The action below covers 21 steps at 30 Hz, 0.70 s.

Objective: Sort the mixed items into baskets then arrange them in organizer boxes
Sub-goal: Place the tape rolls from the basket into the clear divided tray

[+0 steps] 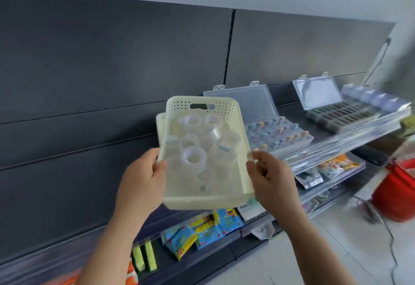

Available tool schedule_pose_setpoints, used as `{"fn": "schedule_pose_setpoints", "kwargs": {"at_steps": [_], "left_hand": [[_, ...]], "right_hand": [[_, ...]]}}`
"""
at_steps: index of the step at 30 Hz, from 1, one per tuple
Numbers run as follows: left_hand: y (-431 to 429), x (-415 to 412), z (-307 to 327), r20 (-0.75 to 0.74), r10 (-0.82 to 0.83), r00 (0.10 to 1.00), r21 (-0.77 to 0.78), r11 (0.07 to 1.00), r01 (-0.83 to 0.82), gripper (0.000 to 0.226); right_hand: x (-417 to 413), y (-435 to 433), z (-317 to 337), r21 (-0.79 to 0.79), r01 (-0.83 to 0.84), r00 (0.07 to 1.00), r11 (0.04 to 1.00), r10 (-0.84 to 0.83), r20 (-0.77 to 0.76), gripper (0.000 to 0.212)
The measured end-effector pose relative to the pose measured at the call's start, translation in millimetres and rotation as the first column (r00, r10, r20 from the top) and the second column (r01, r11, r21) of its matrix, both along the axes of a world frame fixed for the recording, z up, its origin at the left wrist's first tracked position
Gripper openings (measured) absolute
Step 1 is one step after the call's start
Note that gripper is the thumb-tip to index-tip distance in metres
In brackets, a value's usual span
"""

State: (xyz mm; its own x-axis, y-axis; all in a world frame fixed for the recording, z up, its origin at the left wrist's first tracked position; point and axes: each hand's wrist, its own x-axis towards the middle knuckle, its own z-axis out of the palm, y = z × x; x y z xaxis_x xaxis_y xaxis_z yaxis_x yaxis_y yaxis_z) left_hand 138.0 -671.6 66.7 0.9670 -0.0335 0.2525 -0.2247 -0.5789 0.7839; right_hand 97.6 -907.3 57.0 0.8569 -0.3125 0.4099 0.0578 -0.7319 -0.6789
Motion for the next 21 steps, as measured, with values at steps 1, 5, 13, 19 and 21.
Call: {"fn": "schedule_pose_setpoints", "kwargs": {"at_steps": [1, 5, 13, 19, 21], "left_hand": [[-21, 0, -1, 0.000, -0.013, 1.000, -0.001, 1.000, 0.013, 0.019], [-102, 2, -6, 0.006, -0.067, 0.998, 0.012, 0.998, 0.067, 0.019], [-242, 27, -20, -0.007, -0.201, 0.980, 0.023, 0.979, 0.201, 0.020], [-344, 71, -26, 0.003, -0.295, 0.955, 0.051, 0.954, 0.295, 0.018], [-384, 90, -28, 0.021, -0.326, 0.945, 0.050, 0.944, 0.325, 0.018]], "right_hand": [[-2, -20, 1, -0.012, 0.018, 1.000, 1.000, -0.018, 0.003, 0.017], [-12, -96, 0, -0.031, 0.087, 0.996, 0.996, -0.087, -0.006, 0.018], [-19, -228, -12, -0.032, 0.231, 0.973, 0.973, -0.231, -0.021, 0.012], [-1, -320, -20, -0.023, 0.323, 0.946, 0.946, -0.324, -0.027, 0.012], [12, -357, -22, -0.020, 0.356, 0.934, 0.934, -0.357, -0.022, 0.013]]}}
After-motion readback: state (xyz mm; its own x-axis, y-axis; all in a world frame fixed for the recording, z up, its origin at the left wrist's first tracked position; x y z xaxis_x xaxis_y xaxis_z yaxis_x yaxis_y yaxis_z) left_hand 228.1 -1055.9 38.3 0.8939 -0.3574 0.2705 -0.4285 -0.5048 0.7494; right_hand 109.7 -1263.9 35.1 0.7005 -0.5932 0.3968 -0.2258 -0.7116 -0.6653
